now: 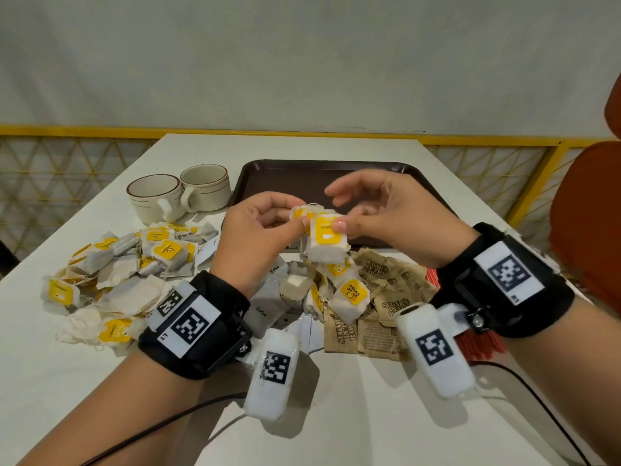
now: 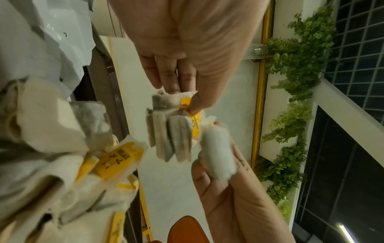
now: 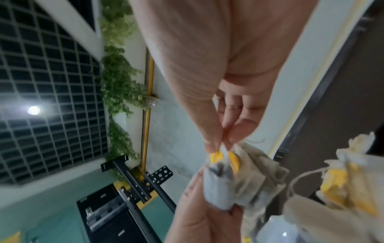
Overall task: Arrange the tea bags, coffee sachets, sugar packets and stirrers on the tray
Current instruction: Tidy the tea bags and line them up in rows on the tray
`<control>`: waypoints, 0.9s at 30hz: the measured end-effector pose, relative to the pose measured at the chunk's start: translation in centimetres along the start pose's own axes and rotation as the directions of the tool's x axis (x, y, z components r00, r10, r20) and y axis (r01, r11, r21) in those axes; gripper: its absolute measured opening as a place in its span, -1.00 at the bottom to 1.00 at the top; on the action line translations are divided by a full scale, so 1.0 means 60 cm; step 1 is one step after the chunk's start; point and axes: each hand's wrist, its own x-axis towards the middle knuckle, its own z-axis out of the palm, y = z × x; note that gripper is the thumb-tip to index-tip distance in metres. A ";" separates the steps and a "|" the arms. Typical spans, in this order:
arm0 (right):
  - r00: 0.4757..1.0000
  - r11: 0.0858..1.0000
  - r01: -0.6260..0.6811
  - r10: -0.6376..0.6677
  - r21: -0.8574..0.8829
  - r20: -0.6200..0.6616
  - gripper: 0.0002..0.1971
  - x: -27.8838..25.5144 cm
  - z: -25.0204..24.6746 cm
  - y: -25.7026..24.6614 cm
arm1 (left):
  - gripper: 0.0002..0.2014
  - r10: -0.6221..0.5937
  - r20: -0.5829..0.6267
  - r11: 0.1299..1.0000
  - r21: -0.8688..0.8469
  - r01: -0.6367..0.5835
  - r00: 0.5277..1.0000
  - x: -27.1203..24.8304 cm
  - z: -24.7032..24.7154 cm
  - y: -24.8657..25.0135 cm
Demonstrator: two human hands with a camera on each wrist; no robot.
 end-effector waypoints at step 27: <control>0.913 0.755 -0.177 0.365 -0.631 0.182 -0.57 -0.037 -0.005 0.036 | -0.68 -0.017 -0.102 1.000 -0.027 0.015 0.995 0.012 -0.018 0.003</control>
